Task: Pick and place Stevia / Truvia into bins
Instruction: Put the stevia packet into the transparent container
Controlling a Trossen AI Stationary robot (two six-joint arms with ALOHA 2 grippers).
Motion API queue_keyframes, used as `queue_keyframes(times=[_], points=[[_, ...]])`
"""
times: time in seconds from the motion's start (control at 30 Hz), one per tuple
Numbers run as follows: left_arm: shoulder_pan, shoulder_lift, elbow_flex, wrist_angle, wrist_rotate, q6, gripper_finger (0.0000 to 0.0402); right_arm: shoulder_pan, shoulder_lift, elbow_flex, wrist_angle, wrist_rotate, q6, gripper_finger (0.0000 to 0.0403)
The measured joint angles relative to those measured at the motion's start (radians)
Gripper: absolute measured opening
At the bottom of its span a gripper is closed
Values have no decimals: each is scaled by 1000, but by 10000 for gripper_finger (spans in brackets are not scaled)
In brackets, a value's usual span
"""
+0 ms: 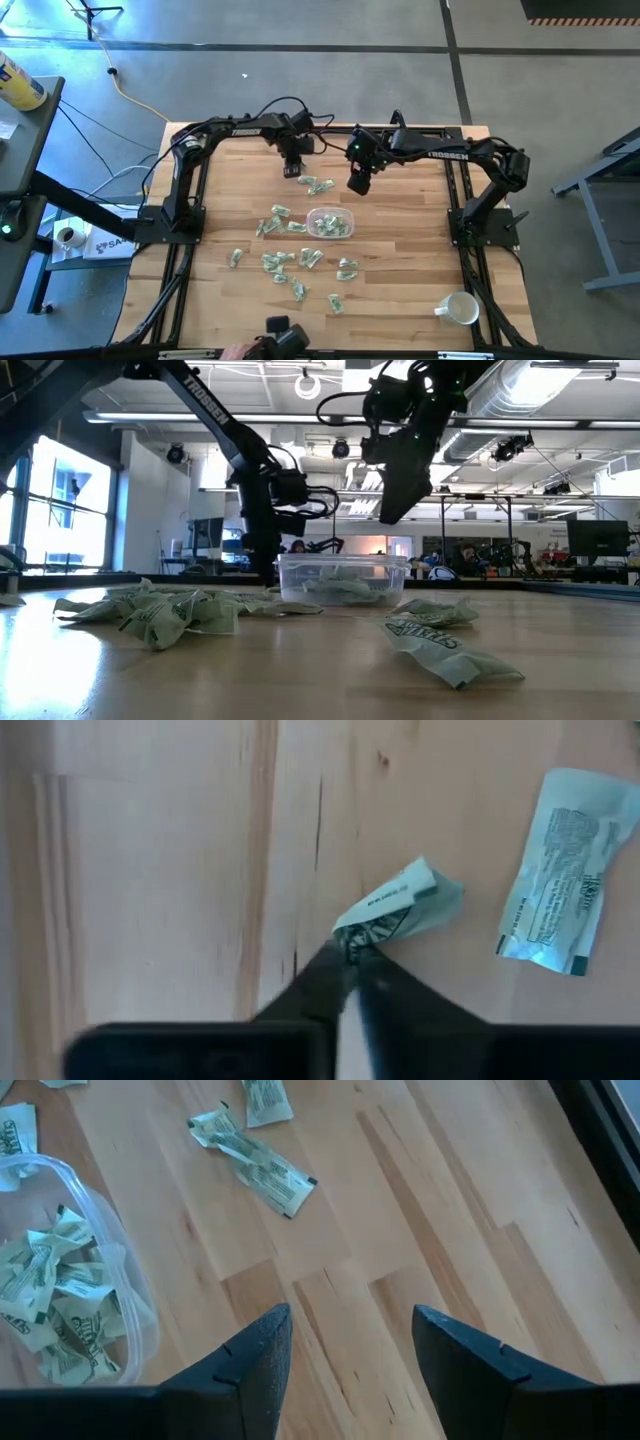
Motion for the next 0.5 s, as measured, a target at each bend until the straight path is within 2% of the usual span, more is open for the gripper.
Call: queue_keyframes(times=[0.07,0.13,0.27,0.33,0.4,0.5], points=[[-1,0,0,-2,-18,-19,25,0,0,0,-12,0,-9,199],[-4,-7,0,-19,-30,-60,25,5,-12,0,-31,0,-28,199],[-37,-63,-7,-155,-33,-160,43,20,-69,0,-38,21,-52,192],[-76,-120,-4,-193,21,-221,38,25,-102,0,-40,34,-54,188],[-128,-175,-3,-211,124,-285,26,24,-132,0,-50,47,-63,184],[-231,-231,-3,-164,225,-352,25,24,-172,0,-64,60,-78,178]])
